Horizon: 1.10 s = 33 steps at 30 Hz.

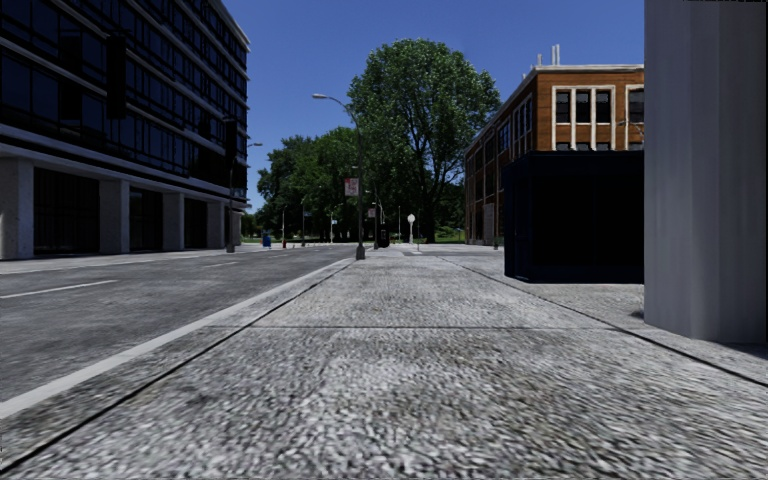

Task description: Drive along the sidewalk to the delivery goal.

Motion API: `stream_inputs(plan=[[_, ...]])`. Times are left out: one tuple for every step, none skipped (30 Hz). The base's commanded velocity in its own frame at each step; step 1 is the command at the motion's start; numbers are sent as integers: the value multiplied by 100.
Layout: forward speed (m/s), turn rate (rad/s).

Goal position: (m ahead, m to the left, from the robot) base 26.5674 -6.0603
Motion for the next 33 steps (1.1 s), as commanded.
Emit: stream_inputs(plan=[[200,0],[200,-8],[200,-10],[200,-14],[200,-14],[200,-16],[200,-16],[200,-17],[200,-17],[200,-17],[200,-17],[200,-17],[200,-17],[200,-17],[200,-17],[200,-17],[200,-17],[200,-17],[200,-17],[200,-17],[200,-17],[200,-17],[200,-21],[200,-21],[200,-28],[200,-24],[200,-1],[200,-1],[200,0],[200,0],[200,0],[200,0],[200,0]])
